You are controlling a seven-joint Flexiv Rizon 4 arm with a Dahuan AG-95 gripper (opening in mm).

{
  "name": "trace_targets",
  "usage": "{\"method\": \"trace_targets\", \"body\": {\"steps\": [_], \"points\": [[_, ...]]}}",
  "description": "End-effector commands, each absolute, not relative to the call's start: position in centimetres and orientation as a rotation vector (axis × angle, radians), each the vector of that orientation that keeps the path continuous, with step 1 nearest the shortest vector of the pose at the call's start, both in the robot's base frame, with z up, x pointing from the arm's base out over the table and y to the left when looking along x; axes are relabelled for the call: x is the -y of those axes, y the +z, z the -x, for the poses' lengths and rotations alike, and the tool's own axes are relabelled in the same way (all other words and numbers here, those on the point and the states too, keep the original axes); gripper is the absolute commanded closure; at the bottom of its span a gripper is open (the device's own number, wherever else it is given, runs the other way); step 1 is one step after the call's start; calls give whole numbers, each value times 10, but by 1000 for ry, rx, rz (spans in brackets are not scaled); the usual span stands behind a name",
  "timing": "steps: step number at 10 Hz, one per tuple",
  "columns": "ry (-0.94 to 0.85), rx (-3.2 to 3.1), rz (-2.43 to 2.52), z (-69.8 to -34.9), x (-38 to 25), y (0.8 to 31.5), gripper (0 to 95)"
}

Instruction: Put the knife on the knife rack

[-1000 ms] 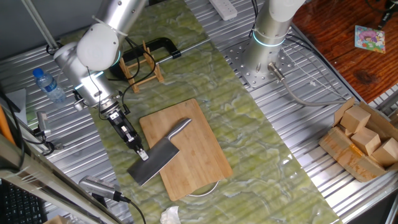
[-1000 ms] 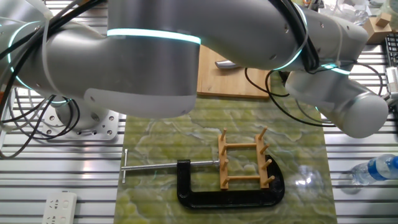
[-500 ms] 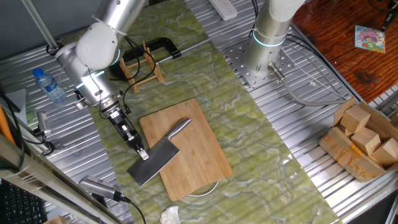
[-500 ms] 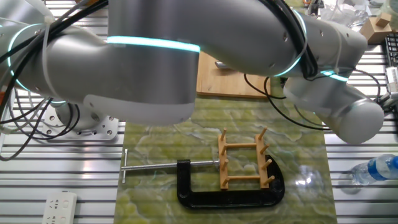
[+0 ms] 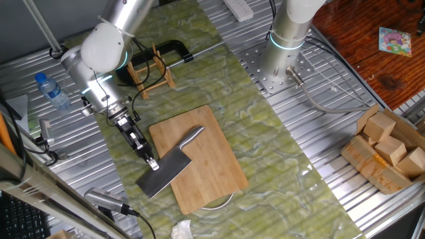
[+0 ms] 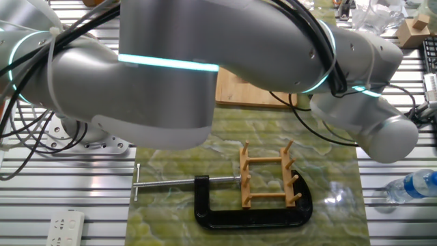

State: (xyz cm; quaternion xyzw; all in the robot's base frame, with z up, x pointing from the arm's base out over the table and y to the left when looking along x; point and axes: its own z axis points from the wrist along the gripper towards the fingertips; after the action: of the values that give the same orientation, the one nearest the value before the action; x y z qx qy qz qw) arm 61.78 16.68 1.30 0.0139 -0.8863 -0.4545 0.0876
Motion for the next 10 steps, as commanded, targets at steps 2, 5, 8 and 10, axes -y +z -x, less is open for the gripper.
{"method": "trace_targets", "body": {"steps": [2, 5, 8, 10], "points": [[-1379, 2627, -37, -617, -166, 12, 760], [-1383, 2625, -33, -617, -167, 12, 760], [-1382, 2628, -32, -617, -168, 11, 760], [-1383, 2629, -27, -617, -169, 11, 760]]}}
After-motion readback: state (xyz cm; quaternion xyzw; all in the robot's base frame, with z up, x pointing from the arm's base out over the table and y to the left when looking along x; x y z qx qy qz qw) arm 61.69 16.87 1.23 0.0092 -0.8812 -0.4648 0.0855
